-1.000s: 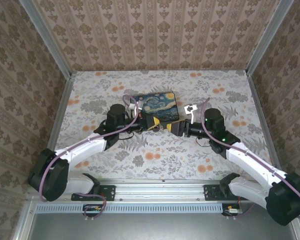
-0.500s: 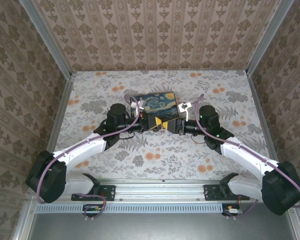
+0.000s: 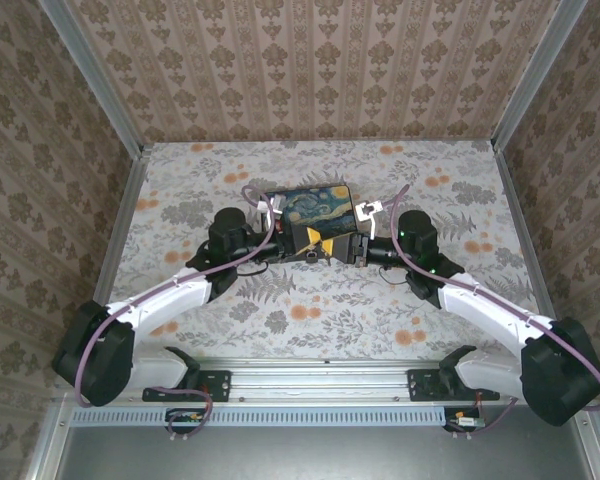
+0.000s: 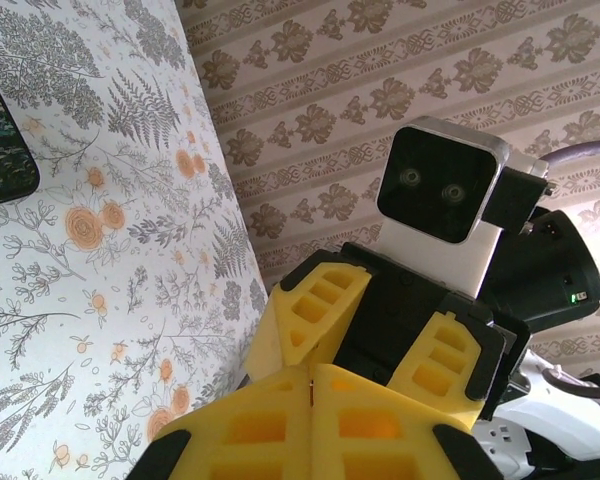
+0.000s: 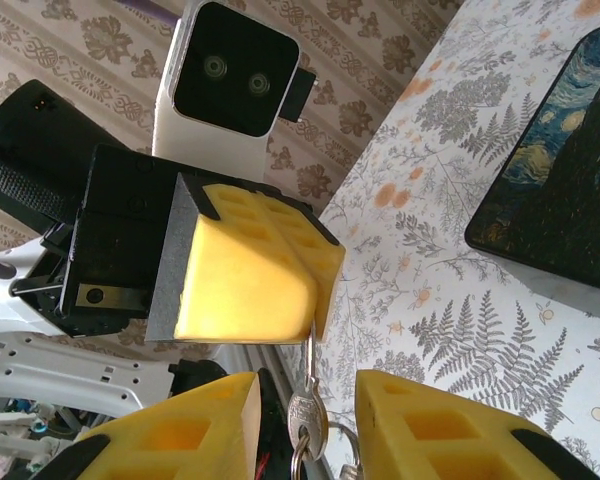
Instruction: Unlock the padlock with the key
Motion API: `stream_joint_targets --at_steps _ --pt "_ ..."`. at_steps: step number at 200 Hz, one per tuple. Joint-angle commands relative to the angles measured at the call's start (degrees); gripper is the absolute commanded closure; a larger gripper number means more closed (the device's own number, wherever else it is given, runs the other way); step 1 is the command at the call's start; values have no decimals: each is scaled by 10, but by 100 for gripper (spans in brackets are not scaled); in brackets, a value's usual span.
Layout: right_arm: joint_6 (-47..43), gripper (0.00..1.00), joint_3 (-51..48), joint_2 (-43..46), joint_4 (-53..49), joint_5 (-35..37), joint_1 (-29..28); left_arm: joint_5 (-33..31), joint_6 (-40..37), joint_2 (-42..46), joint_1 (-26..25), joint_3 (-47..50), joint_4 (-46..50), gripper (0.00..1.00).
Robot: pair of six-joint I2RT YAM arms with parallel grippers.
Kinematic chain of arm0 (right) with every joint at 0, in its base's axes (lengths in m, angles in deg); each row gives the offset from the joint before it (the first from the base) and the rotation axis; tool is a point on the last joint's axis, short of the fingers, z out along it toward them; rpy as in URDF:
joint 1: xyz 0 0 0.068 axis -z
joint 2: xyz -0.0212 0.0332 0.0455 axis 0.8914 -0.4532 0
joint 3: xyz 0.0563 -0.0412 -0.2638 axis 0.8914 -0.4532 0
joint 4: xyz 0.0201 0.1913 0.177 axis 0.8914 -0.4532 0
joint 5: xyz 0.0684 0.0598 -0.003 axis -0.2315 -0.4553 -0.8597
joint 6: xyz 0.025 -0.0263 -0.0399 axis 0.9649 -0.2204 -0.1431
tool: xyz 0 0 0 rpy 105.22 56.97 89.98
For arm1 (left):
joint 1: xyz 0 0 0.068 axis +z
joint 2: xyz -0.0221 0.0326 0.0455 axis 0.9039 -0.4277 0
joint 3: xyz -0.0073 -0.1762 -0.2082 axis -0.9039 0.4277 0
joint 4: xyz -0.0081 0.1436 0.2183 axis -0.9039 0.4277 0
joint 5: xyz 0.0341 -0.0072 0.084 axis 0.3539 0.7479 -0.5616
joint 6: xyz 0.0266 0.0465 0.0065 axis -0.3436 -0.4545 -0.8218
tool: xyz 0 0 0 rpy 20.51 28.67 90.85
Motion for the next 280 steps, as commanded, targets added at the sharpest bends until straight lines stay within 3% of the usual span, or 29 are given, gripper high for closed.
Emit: stream_joint_targets --at_steps 1,34,64,92,118,159,280 --pt "23 64 -9 -6 43 -6 -4 -2 14 7 8 9 -40 100" --pt "59 61 -8 -16 49 10 -4 -23 20 21 15 24 -56 100" --pt "158 63 -18 -33 136 28 -7 -47 20 32 17 31 -75 100" --pt "213 62 -10 -42 124 64 -9 -51 37 29 18 36 -111 100" --pt "266 63 -22 -46 178 94 -17 -70 41 31 19 40 -114 100" --pt "283 67 -18 -48 178 112 -31 -78 44 30 22 49 -125 100" --pt "308 68 -18 -82 231 116 -43 -85 58 32 30 61 -151 100"
